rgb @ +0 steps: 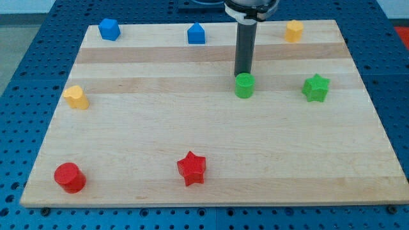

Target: Slide green circle to the bottom right of the board

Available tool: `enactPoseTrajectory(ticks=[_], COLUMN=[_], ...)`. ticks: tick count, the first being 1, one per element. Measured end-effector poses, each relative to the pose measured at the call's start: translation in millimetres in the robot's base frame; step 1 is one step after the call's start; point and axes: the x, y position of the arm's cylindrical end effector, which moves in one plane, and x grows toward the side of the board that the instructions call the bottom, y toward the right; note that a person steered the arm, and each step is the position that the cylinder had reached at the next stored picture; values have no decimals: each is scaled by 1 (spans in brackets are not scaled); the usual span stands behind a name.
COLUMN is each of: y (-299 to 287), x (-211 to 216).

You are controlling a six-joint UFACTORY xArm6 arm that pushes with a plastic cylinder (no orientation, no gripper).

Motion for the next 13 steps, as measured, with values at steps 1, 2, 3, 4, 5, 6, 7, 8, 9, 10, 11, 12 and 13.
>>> enactPoseTrajectory(ticks=[1, 2, 3, 4, 5, 6, 7, 8, 9, 10, 11, 12, 13], y=[3, 3, 3, 3, 1, 0, -16, -23, -3, 16, 20, 0, -21], x=[24, 47, 72, 87, 93, 99, 101, 106, 119, 127, 132, 132, 136])
